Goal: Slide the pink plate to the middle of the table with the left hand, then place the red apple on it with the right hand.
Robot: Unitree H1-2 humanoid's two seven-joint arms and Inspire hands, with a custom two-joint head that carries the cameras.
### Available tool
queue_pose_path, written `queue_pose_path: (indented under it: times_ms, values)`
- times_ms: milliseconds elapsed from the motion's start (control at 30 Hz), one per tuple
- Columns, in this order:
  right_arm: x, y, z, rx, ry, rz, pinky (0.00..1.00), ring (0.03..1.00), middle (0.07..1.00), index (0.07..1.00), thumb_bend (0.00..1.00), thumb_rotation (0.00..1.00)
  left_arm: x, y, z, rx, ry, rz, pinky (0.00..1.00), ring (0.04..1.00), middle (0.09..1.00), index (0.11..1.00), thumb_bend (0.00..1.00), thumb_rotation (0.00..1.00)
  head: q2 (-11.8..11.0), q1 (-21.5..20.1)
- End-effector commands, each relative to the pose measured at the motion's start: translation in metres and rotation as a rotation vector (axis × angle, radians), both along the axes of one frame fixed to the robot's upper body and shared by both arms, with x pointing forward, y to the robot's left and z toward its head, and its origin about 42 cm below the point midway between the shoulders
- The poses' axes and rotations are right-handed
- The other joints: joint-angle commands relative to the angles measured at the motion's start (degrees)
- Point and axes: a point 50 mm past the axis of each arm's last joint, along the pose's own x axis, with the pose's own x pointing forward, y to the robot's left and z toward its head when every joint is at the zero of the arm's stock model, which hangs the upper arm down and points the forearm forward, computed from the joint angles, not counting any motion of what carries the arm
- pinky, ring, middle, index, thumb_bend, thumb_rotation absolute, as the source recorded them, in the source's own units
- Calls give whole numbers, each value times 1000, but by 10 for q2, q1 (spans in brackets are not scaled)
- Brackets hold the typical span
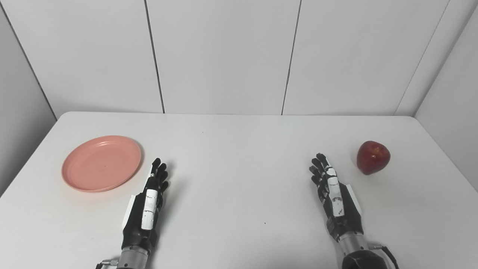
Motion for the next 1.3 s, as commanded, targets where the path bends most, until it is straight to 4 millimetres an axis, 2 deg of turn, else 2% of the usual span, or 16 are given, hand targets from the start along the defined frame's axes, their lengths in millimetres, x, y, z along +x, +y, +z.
queue_pose_path:
  times_ms: [0,533,1267]
  values:
    - [-5,7,-6,37,30,5,1000,964,962,963,869,1000,-23,21,-10,33,39,14,1000,1000,1000,1000,748,1000,0,-2]
    - [-3,9,-9,39,57,-32,1000,973,968,958,844,1000,-21,24,-13,24,44,9,1000,1000,1000,1000,760,1000,-8,-5]
    - [-7,2,-11,32,56,-47,1000,967,959,946,836,1000,-23,19,-16,12,42,15,1000,1000,1000,1000,767,992,-17,2]
